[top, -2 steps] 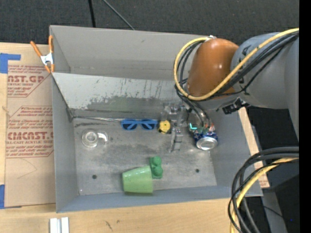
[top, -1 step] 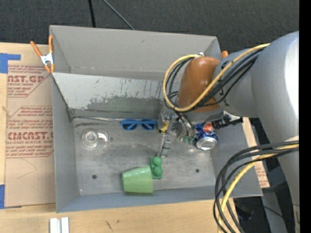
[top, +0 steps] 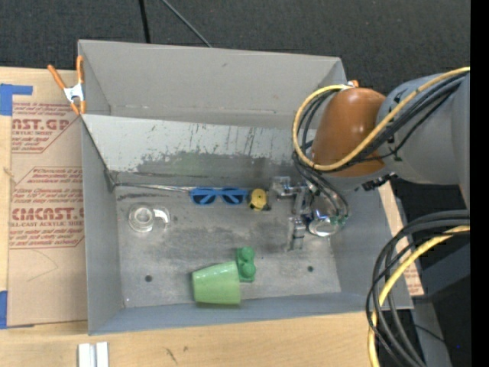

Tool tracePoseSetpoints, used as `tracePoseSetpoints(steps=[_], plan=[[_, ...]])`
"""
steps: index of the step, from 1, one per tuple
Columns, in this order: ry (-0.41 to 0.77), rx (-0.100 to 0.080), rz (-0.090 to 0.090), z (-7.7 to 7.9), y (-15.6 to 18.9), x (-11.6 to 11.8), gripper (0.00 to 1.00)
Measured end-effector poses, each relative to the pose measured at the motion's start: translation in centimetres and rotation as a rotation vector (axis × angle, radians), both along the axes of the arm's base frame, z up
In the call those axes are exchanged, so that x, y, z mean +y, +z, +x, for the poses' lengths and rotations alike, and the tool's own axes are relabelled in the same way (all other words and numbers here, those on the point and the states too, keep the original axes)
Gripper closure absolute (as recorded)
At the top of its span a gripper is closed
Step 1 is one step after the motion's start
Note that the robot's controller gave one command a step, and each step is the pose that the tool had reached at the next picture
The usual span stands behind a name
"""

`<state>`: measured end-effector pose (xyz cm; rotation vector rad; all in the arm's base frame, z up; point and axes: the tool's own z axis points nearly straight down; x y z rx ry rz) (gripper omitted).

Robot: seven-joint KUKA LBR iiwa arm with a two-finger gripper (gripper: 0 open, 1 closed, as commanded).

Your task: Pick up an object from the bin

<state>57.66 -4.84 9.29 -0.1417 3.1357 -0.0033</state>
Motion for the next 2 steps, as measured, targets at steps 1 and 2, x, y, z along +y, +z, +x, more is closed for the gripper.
tracePoseSetpoints(steps=[1, 2], plan=[[-0.330, 0.001, 0.004, -1.0, -0.4, -6.8, 0.00], [0.065, 0.004, 0.001, -5.1, -0.3, -10.9, 0.00]])
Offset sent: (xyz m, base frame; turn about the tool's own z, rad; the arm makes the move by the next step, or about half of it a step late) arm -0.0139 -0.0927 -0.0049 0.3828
